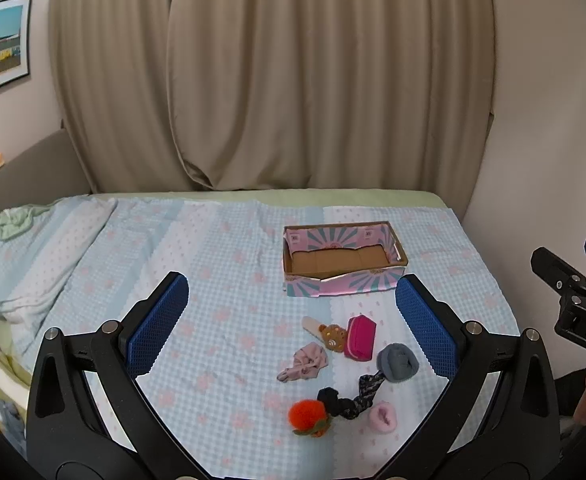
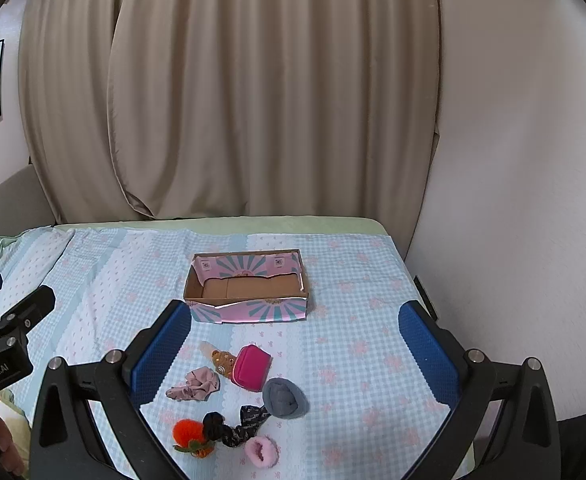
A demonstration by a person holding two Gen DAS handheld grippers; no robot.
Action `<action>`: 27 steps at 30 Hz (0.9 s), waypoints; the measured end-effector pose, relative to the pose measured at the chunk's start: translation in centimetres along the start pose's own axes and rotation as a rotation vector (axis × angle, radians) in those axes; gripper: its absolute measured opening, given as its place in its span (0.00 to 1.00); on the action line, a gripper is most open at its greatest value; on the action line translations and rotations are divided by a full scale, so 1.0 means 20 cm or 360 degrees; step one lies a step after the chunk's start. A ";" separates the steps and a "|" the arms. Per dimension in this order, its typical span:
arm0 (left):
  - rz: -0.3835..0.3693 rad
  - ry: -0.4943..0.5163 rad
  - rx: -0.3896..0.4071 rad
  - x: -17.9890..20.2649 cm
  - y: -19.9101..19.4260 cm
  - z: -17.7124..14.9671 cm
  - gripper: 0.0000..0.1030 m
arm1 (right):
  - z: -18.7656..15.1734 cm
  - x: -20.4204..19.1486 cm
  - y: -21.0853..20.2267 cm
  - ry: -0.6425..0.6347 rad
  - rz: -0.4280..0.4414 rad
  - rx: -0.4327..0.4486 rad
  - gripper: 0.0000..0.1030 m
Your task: Organize soft objects
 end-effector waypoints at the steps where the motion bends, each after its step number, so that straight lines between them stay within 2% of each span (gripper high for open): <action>1: 0.0001 0.0001 -0.0004 0.00 -0.01 -0.01 1.00 | 0.00 0.00 -0.01 -0.0001 0.0000 0.0003 1.00; 27: -0.0006 -0.0022 0.0032 -0.06 -0.05 0.02 1.00 | -0.04 -0.02 -0.03 -0.0006 0.0001 0.0034 1.00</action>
Point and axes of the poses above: each gripper's, at about its wrist camera, not at the fingertips, and y roughly the way its jaws point, x to its right, z to its top, the point moved 4 cm from there along y, roughly the way its jaws point, and after that the axes turned 1 degree about -y, right-handed, at the moved point
